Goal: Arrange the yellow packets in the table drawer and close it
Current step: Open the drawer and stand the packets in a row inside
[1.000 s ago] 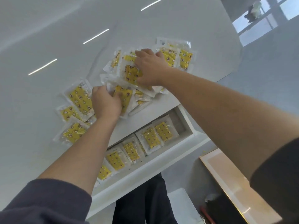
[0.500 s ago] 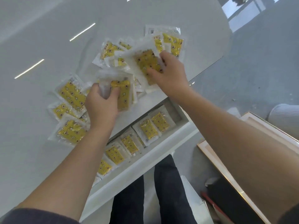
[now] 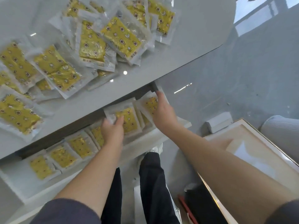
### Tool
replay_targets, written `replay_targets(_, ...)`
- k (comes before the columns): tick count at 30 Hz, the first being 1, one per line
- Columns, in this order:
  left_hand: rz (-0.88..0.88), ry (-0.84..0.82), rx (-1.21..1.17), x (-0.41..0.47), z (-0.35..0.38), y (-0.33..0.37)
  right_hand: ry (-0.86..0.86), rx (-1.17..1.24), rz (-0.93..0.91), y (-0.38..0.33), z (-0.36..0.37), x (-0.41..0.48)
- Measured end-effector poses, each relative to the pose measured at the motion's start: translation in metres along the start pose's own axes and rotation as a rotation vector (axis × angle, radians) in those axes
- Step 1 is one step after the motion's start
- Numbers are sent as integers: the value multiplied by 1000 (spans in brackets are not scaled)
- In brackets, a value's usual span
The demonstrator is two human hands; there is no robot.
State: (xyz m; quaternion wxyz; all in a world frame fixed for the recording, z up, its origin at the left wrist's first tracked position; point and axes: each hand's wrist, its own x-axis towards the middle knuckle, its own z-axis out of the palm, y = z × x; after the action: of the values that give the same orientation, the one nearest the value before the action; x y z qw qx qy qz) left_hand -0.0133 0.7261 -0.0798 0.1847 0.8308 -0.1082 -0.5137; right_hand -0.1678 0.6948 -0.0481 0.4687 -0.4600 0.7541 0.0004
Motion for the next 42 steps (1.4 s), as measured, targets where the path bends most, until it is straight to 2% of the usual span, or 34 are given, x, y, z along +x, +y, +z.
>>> replay_targets(2, -97, 14, -58, 19, 22, -7, 15, -97, -10, 5, 12, 15)
replay_targets(4, -131, 32, 8, 33, 40, -17, 15, -186, 3, 17, 26, 30)
replay_targets(9, -73, 90, 236, 42, 57, -26, -50, -563, -2, 29, 37, 45)
replay_targets(12, -73, 86, 277, 39, 57, -24, -74, -783, -82, 25, 36, 43)
replay_targets(15, -72, 99, 338, 41, 55, -26, -1, -952, -210, 20, 37, 37)
replay_targets(18, -67, 116, 439, 44, 54, -23, -70, -943, -271, 20, 36, 38)
replay_targets(23, -34, 88, 465, 52, 48, -24, -206, -838, -160, 31, 35, 49)
replay_targets(27, 35, 52, 431, 54, 36, -24, -163, -849, -140, 30, 40, 51)
replay_targets(32, 79, 5, 402, 52, 15, -25, -178, -925, -266, 24, 41, 46)
replay_targets(38, -1, 137, 558, 56, -11, -38, -185, -940, -293, 22, 53, 43)
replay_targets(42, -172, 140, 542, 47, -13, -15, -150, -805, -310, 15, 49, 34)
